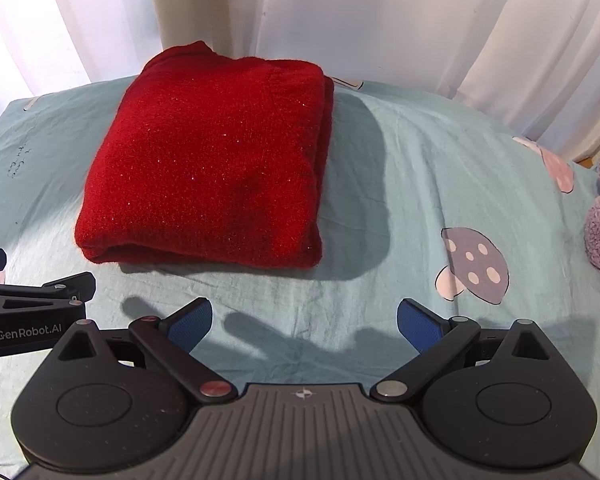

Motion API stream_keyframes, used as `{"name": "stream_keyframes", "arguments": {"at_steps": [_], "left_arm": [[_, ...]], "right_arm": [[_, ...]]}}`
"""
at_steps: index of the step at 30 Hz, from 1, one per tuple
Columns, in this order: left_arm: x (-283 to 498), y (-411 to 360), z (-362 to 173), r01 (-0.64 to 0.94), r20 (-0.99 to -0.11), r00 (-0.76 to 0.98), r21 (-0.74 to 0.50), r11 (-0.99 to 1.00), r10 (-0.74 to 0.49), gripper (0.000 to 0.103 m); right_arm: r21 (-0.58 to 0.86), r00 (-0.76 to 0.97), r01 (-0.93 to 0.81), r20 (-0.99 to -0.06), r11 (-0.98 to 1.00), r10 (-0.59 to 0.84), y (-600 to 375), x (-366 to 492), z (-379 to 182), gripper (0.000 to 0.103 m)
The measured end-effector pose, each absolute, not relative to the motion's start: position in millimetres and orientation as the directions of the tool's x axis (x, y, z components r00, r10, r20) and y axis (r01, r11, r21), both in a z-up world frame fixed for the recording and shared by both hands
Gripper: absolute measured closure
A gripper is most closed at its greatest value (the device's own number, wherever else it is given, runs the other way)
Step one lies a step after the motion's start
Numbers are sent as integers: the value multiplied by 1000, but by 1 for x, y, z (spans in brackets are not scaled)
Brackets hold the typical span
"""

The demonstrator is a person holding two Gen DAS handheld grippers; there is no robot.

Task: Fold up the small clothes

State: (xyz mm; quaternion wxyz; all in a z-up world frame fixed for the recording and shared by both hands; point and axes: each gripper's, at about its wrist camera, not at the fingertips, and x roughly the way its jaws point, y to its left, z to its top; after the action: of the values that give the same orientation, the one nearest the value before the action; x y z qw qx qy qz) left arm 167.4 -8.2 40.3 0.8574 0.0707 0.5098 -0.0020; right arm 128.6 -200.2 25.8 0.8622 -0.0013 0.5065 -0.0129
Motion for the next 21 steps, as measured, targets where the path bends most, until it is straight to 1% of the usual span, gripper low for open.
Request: {"name": "stream_keyframes", "arguments": {"at_steps": [21], "left_arm": [[167, -12, 39, 73, -876, 478, 116, 991, 67, 0]], "right_arm": [[-23, 493, 18, -870, 1000, -29, -203, 128, 28, 4]]}}
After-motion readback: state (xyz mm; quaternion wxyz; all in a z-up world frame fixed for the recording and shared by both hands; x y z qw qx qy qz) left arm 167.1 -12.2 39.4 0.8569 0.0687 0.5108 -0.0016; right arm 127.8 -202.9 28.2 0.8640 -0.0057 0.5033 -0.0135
